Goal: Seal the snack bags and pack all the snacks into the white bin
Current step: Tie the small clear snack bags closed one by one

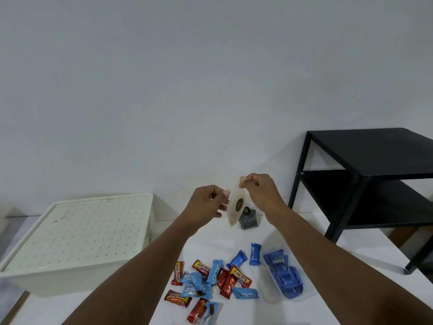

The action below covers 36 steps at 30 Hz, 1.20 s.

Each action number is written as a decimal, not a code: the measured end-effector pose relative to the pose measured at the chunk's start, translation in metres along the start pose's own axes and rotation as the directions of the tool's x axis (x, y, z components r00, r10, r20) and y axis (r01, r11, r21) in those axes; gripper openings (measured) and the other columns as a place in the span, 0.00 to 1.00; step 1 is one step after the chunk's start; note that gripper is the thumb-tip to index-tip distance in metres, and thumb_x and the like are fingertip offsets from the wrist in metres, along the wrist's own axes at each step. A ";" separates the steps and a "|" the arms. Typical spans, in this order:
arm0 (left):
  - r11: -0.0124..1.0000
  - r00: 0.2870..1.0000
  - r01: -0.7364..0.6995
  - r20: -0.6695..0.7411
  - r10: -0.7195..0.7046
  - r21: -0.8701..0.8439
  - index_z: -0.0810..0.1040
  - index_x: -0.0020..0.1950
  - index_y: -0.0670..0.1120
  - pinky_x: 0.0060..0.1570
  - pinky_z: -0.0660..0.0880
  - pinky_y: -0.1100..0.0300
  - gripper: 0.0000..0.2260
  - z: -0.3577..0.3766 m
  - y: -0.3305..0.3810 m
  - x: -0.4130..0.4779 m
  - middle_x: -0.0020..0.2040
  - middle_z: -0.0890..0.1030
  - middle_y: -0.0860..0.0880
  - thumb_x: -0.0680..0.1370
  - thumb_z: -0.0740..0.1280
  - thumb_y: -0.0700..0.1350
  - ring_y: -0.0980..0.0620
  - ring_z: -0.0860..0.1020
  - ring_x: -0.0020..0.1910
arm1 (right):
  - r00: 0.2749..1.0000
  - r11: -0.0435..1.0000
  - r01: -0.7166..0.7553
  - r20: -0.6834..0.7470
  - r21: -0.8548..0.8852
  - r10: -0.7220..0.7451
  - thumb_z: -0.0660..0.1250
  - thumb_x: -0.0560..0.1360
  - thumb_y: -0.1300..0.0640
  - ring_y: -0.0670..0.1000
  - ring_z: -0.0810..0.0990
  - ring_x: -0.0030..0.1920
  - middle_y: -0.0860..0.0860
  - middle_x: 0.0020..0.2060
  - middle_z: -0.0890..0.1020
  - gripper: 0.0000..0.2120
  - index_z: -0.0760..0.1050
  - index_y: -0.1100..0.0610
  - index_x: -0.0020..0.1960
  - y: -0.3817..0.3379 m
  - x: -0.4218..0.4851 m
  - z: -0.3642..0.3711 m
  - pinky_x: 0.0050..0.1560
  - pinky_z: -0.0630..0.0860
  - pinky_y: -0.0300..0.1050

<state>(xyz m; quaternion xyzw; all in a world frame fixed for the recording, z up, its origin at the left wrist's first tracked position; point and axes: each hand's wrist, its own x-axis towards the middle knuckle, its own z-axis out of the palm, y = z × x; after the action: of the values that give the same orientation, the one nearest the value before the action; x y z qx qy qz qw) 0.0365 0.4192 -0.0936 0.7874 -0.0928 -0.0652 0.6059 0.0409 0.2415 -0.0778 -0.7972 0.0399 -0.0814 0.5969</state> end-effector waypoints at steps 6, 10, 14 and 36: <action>0.973 0.993 0.003 0.112 -0.029 0.231 0.79 0.57 0.53 0.42 0.80 0.56 0.22 0.015 -0.041 -0.004 0.53 0.82 0.55 0.69 0.76 0.61 0.54 0.83 0.49 | 0.995 0.995 -0.096 -0.004 0.025 0.097 0.64 0.80 0.51 0.51 0.80 0.53 0.48 0.46 0.83 0.13 0.80 0.55 0.40 0.026 0.011 0.008 0.60 0.78 0.54; 0.985 0.996 0.027 -0.092 -0.011 0.168 0.82 0.48 0.47 0.36 0.83 0.51 0.06 0.022 -0.067 0.005 0.44 0.85 0.48 0.81 0.66 0.44 0.48 0.85 0.39 | 0.989 0.990 -0.134 0.063 0.041 0.131 0.66 0.79 0.48 0.49 0.77 0.46 0.52 0.39 0.80 0.12 0.82 0.54 0.44 0.046 0.016 0.013 0.49 0.76 0.49; 0.986 0.982 0.164 -0.098 -0.159 0.038 0.83 0.47 0.46 0.33 0.78 0.55 0.06 0.015 -0.098 0.026 0.42 0.86 0.45 0.80 0.67 0.40 0.51 0.82 0.33 | 0.961 0.989 -0.147 0.235 -0.003 0.144 0.69 0.78 0.57 0.47 0.78 0.49 0.48 0.50 0.81 0.04 0.81 0.53 0.52 0.083 0.030 0.013 0.50 0.74 0.45; 0.879 0.874 0.471 -0.174 -0.454 0.074 0.81 0.57 0.50 0.56 0.80 0.48 0.16 0.026 -0.254 0.204 0.51 0.85 0.48 0.72 0.77 0.51 0.47 0.84 0.50 | 0.933 0.939 -0.286 0.169 -0.192 0.319 0.68 0.77 0.60 0.47 0.80 0.46 0.48 0.59 0.80 0.14 0.79 0.42 0.54 0.244 0.185 0.085 0.47 0.78 0.43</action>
<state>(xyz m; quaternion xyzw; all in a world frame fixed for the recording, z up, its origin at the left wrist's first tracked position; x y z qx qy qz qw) 0.2472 0.4122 -0.3431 0.8226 0.1408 -0.1430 0.5320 0.2459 0.2231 -0.3193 -0.8320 0.1096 0.0947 0.5355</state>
